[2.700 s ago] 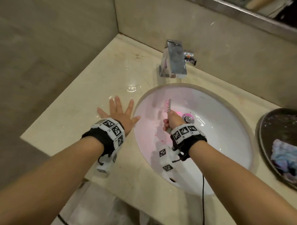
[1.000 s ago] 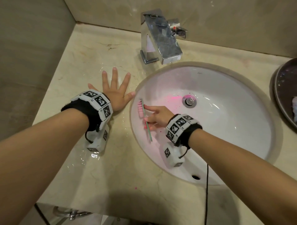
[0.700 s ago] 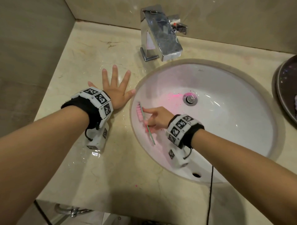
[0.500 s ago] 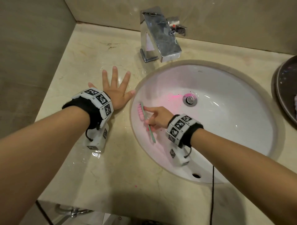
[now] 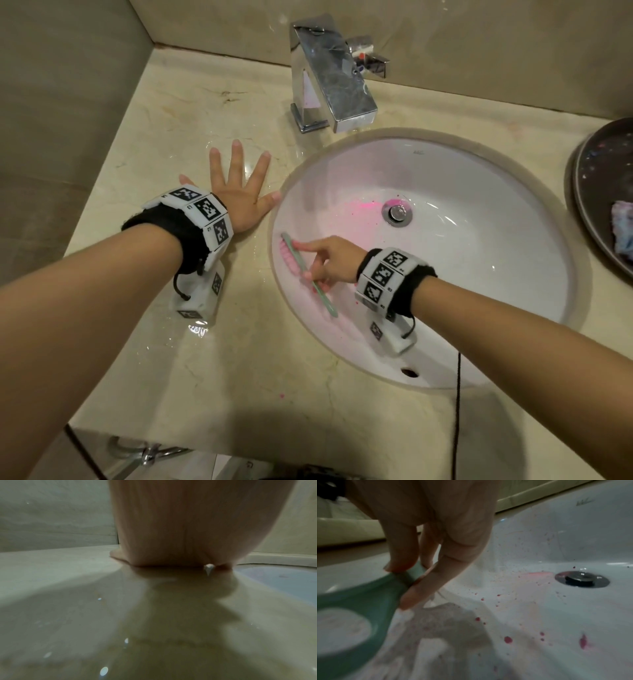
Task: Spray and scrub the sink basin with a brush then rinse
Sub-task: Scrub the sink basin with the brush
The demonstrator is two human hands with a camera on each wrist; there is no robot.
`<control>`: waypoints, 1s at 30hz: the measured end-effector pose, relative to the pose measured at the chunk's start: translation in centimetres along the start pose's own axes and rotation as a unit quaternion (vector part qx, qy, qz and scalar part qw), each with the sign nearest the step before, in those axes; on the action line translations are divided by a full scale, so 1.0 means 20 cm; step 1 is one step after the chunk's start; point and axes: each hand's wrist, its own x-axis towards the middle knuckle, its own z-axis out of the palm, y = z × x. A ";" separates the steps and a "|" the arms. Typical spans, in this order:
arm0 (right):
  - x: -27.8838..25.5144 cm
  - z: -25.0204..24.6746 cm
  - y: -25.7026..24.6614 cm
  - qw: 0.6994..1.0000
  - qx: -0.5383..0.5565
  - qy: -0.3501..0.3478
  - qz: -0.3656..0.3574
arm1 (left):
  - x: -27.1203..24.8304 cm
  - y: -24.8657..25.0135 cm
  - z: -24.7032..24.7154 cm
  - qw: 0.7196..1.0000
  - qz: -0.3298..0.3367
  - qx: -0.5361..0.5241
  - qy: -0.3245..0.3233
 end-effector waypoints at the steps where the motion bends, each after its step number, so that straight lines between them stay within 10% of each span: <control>1: 0.02 0.00 -0.02 0.999 0.025 0.031 -0.003 | 0.00 0.00 0.00 1.000 0.000 -0.001 0.000; 10: -0.13 0.00 0.05 0.989 -0.052 -0.140 0.024 | 0.00 0.00 0.00 1.000 -0.003 -0.001 -0.001; 19: 0.07 0.01 0.00 0.997 -0.019 0.046 0.052 | 0.01 0.00 0.01 1.000 -0.008 -0.005 0.007; 30: -0.08 0.00 0.09 0.981 -0.157 -0.084 0.075 | 0.01 0.00 0.01 1.000 -0.011 -0.001 0.002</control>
